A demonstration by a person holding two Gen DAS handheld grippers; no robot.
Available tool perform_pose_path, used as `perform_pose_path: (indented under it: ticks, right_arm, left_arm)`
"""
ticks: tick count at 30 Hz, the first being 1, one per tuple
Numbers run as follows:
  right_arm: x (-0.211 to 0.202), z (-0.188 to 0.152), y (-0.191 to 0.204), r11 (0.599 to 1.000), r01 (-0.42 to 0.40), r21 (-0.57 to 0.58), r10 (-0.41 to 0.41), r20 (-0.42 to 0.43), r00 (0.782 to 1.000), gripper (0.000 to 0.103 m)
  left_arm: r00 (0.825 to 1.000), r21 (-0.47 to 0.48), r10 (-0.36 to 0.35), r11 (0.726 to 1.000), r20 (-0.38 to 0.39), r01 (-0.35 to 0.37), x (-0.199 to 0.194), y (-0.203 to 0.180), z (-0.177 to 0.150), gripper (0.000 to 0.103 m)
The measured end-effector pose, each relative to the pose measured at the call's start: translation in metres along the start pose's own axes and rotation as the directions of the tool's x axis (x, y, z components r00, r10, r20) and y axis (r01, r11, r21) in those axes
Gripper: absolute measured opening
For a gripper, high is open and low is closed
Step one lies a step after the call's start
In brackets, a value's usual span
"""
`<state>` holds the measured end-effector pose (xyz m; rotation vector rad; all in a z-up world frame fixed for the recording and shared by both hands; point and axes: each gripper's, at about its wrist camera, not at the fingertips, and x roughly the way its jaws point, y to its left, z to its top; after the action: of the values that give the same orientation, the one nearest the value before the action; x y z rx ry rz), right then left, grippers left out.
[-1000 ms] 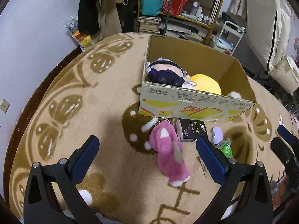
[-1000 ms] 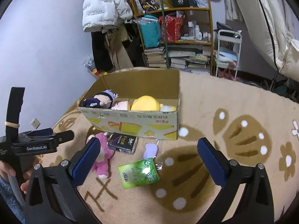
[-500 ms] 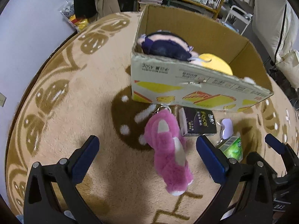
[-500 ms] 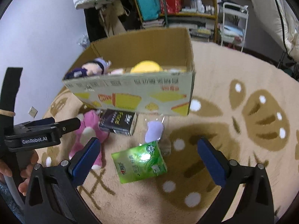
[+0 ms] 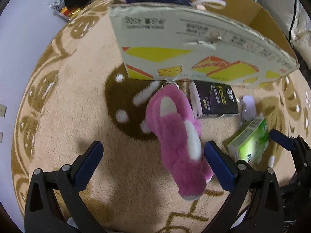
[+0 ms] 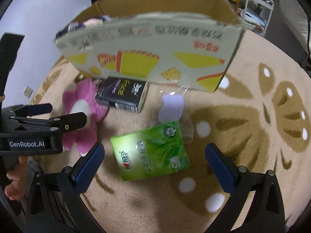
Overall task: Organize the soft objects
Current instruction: 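Lower the left tool to the pink plush while the right tool approaches the green tissue pack, then grasp the pink plush with the left tool while the right tool grasps the green tissue pack, then lift both held items over the box and open both tools to drop them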
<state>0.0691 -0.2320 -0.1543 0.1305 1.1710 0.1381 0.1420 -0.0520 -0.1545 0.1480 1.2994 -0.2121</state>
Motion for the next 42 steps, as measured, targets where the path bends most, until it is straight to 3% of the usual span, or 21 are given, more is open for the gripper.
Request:
perform_pose_path:
  ticks: [5, 9, 16, 20, 25, 34, 37, 42]
  right_arm:
    - [0.022, -0.005, -0.003, 1.000, 0.012, 0.010, -0.011, -0.114, 0.993, 0.092]
    - [0.023, -0.006, -0.003, 1.000, 0.024, 0.012, -0.023, -0.112, 0.993, 0.087]
    - [0.021, -0.005, -0.006, 0.999, 0.033, 0.018, -0.031, -0.107, 0.994, 0.081]
    - [0.019, -0.002, -0.007, 0.999, 0.038, 0.010, -0.037, -0.102, 0.994, 0.081]
    - [0.007, -0.001, -0.010, 0.999, 0.038, 0.027, -0.036, -0.084, 0.996, 0.081]
    - [-0.026, 0.001, -0.025, 0.995, 0.048, 0.085, -0.049, 0.007, 0.999, 0.080]
    - [-0.045, -0.003, -0.034, 0.992, 0.043, 0.118, -0.051, 0.071, 0.996, 0.080]
    - [-0.079, -0.006, -0.040, 0.988, 0.023, 0.155, -0.054, 0.197, 0.979, 0.080]
  left_arm:
    - [0.999, -0.006, -0.026, 1.000, -0.041, 0.025, 0.014, -0.003, 0.000, 0.102]
    - [0.999, -0.002, -0.009, 1.000, -0.052, 0.009, 0.023, -0.006, 0.001, 0.101]
    - [0.996, -0.020, -0.081, 0.997, -0.044, 0.080, 0.025, -0.012, 0.002, 0.071]
    - [0.985, -0.058, -0.165, 0.985, -0.056, 0.162, 0.024, -0.014, -0.002, 0.041]
    - [0.996, -0.038, -0.091, 0.995, -0.012, 0.090, 0.014, -0.015, -0.010, 0.039]
    - [0.996, -0.064, -0.018, 0.998, 0.085, 0.024, -0.016, -0.013, -0.025, 0.036]
    - [0.989, -0.068, 0.012, 0.998, 0.149, -0.001, -0.034, -0.011, -0.030, 0.036]
    - [0.953, -0.084, 0.039, 0.996, 0.300, -0.015, -0.075, -0.009, -0.037, 0.036]
